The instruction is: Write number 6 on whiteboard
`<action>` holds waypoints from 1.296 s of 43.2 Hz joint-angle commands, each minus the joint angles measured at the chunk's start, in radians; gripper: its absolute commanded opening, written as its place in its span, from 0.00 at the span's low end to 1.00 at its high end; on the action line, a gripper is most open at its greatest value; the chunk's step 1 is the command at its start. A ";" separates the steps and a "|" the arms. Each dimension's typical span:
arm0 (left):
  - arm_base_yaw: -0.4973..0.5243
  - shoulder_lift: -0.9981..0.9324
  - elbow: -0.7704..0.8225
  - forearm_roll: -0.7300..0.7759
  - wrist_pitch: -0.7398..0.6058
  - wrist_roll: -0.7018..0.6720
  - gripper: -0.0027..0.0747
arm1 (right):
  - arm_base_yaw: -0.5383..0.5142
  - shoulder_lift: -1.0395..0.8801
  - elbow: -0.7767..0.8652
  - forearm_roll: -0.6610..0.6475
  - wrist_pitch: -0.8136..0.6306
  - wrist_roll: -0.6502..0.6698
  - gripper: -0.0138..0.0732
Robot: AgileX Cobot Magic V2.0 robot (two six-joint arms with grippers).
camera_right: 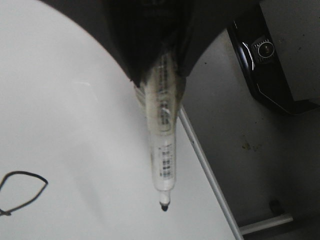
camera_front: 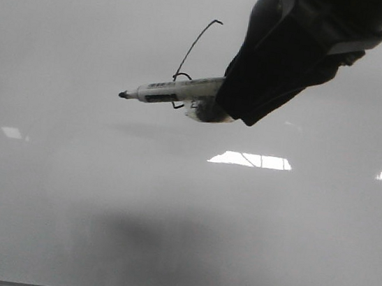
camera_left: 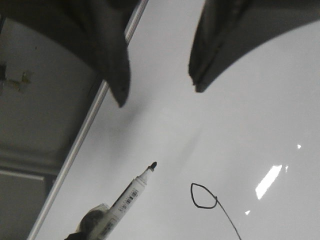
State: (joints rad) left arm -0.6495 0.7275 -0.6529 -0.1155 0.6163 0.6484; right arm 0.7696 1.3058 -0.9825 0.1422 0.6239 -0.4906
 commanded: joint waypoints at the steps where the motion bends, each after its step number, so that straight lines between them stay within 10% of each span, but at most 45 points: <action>1: -0.004 0.068 -0.075 -0.011 -0.033 0.068 0.66 | 0.043 -0.044 -0.027 -0.008 -0.039 -0.018 0.09; 27: -0.211 0.342 -0.183 0.008 -0.021 0.202 0.59 | 0.191 -0.084 -0.040 -0.010 -0.060 -0.019 0.09; 56: -0.211 0.342 -0.183 -0.022 -0.047 0.202 0.11 | 0.191 -0.088 -0.040 -0.010 -0.066 -0.019 0.10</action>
State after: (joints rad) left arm -0.8539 1.0835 -0.8039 -0.1158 0.6277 0.8582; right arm 0.9608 1.2480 -0.9880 0.1342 0.6209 -0.5021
